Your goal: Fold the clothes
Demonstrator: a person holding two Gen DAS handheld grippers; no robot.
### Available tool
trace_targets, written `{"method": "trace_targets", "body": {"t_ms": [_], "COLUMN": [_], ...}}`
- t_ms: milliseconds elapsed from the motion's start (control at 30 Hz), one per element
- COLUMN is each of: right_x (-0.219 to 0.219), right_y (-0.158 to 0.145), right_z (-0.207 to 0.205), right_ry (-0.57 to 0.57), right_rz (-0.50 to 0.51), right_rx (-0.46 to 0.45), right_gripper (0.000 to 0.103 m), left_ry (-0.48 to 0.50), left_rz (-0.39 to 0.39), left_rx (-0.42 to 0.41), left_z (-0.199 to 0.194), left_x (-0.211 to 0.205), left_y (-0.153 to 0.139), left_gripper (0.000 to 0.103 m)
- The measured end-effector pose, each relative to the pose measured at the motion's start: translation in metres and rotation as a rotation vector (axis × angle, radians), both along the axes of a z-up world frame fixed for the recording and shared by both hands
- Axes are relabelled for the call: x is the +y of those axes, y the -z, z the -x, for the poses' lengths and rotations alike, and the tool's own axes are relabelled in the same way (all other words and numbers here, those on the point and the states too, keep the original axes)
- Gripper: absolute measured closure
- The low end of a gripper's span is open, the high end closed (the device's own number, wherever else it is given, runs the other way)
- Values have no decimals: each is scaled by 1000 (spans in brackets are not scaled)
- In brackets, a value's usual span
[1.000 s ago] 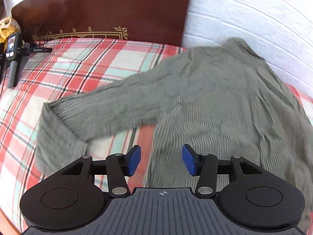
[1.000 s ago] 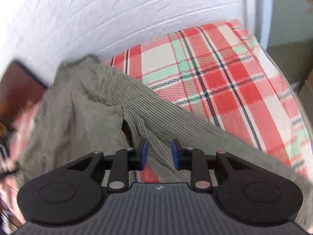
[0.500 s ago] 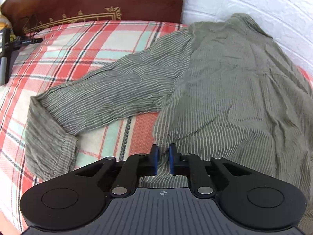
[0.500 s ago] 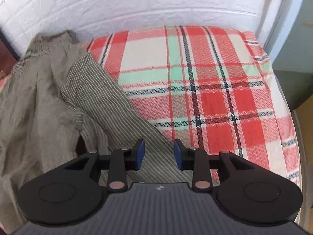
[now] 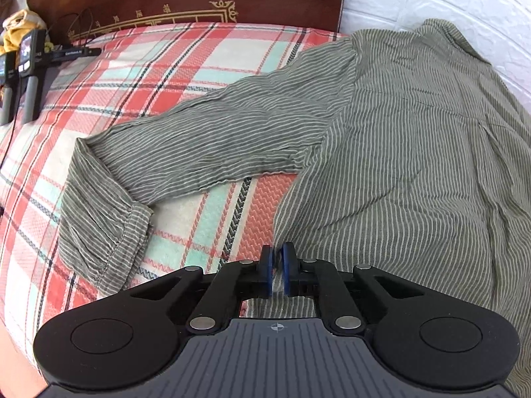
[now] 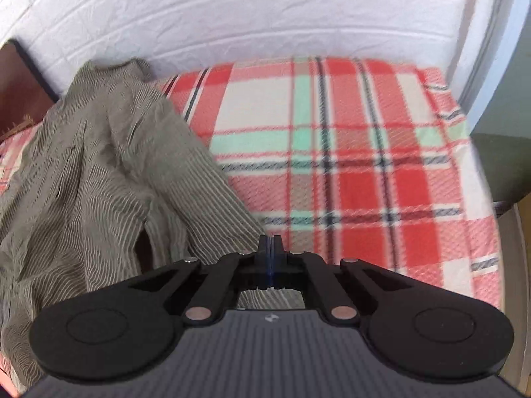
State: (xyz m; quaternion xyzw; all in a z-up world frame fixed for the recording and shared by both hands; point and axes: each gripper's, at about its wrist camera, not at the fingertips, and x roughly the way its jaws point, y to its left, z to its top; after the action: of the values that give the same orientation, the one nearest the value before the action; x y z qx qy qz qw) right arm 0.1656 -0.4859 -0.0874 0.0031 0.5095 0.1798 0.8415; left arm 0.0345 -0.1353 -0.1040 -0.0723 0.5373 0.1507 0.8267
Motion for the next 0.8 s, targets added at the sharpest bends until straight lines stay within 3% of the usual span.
{"method": "trace_targets", "body": {"t_ms": [200,333,400,433,467,500,600,700,733,767,800], "right_x": [-2,9,14,16,18,20,27,33,35,37,37], "right_y": [-3,3,6,7,7,7,10,17,19,21,21], "right_z": [-8,-8,-11,-11,-11,-11,-13,-15,-15,-16,-16], "right_ry": [-25,-99,-107,-111,-115,-119,-141,-162,-170,-180,-180], "right_rz": [-1,9,21,22,23,23,31,47,37,34,33], "right_rx": [-15,-2,6,2,-3,-9,-6,20,39,55,62], "right_gripper": [103,99,76,69,59,56,48,50,57,75,95], "left_ry": [-11,-11,-20,-26,-31,-35,-39,-37,-33,-28,-24], "left_rz": [-11,-21,-23,-24,-30,-41,-31,1,14,27,35], "left_rx": [3,-1,-4,-5,-9,-13,-12,-4,-1,2,6], "left_z": [1,2,2,2,3,3,3,3,3,3,3], "left_x": [-1,-2,0,1,1,1,4,6,6,5,5], "left_y": [1,0,-1,-1,-1,-2,0,3,4,5,6], "left_gripper": [102,101,87,78,62,54,52,54,64,87,93]}}
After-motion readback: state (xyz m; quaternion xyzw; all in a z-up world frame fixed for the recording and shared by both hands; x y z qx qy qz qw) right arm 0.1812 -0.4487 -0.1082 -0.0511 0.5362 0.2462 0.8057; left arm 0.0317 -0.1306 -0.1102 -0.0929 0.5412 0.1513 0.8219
